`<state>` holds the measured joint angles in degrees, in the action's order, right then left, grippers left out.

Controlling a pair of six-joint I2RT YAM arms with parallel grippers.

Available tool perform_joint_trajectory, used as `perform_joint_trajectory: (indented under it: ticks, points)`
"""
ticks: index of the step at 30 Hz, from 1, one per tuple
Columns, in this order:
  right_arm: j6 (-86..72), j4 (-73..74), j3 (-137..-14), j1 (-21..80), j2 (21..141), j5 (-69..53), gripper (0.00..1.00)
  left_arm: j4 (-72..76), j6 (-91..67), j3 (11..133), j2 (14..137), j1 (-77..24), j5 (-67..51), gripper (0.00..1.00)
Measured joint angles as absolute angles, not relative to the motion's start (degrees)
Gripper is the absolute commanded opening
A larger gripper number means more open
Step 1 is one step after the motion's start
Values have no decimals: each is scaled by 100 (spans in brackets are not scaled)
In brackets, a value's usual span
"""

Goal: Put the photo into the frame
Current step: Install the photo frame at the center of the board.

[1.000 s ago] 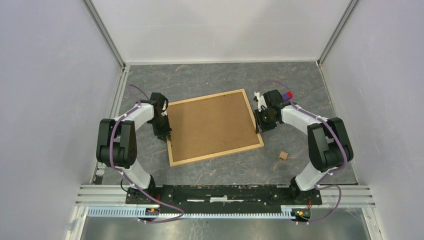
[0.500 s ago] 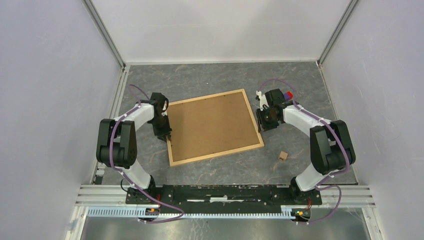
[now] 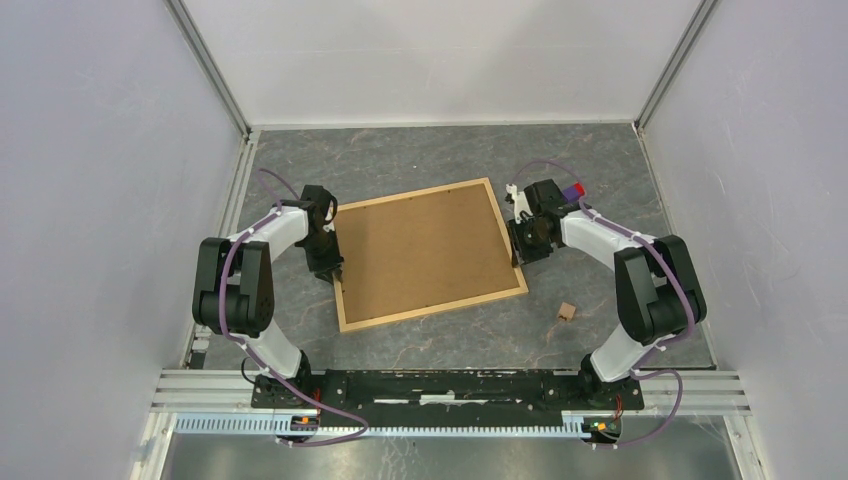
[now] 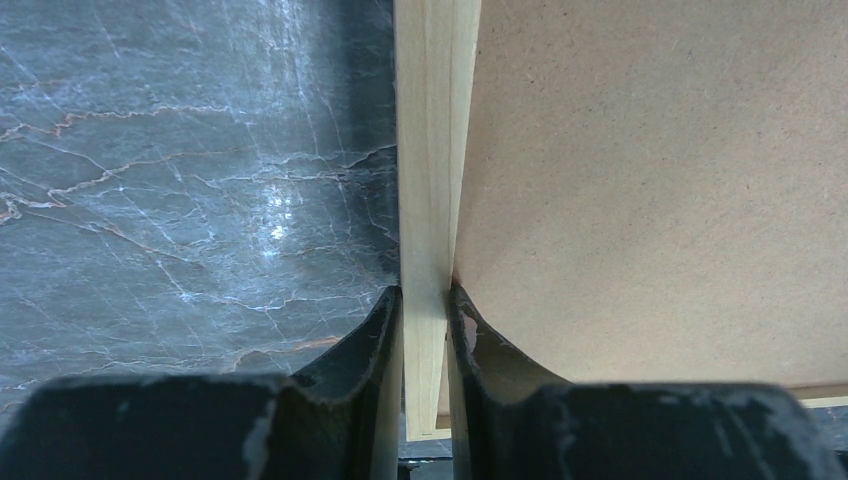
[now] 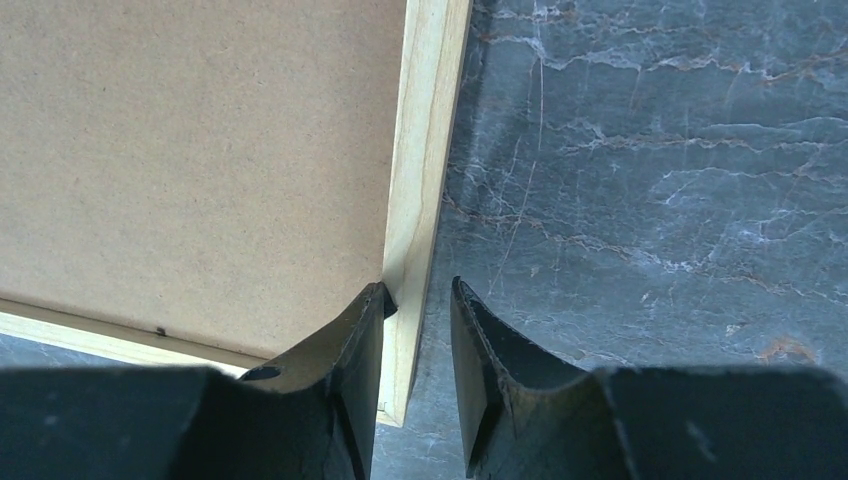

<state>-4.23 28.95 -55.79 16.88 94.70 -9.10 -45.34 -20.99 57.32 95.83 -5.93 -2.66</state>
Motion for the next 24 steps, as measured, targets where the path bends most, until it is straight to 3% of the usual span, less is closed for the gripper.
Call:
perform_joint_trajectory:
  ticks: [24]
  points:
    - [-464, 2904, -5599, 1568, 9507, -1105, 36, -4521, -2099, 5717, 9564, -600, -257, 2]
